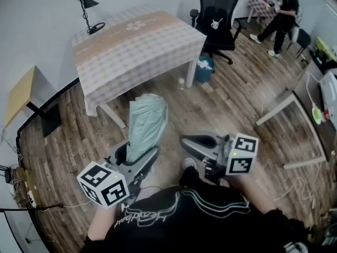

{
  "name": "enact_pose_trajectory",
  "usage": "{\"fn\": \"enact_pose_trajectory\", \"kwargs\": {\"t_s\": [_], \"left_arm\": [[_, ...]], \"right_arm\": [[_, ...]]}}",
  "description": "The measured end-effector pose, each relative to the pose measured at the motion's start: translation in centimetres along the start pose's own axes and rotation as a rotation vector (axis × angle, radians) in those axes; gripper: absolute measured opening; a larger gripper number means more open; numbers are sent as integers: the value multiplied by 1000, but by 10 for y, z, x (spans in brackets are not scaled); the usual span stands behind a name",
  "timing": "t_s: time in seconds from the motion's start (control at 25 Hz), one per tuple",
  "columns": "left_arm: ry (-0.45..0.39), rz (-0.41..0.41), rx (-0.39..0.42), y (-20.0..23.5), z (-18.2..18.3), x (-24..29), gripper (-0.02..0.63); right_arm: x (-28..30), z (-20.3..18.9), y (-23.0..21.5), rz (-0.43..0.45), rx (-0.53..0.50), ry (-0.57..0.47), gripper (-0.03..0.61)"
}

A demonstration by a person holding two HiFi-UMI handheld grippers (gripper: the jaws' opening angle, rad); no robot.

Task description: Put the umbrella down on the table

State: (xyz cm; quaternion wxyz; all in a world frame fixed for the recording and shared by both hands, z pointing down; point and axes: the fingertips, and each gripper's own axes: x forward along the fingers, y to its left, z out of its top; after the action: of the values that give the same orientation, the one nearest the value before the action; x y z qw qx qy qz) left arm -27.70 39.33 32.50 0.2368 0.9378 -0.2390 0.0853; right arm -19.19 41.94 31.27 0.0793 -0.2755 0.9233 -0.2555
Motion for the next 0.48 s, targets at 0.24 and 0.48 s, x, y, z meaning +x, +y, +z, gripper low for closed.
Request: {"fn": "enact_pose_trajectory", "kwargs": {"t_s": [0.24, 0.48], "left_arm": [[1, -7, 16, -2, 1, 6, 264], [2, -6, -1, -2, 3, 16, 264]], "right_arm": [[-3, 3, -4, -3, -2, -10, 12], [-7, 5, -12, -5, 2, -13, 12]]}}
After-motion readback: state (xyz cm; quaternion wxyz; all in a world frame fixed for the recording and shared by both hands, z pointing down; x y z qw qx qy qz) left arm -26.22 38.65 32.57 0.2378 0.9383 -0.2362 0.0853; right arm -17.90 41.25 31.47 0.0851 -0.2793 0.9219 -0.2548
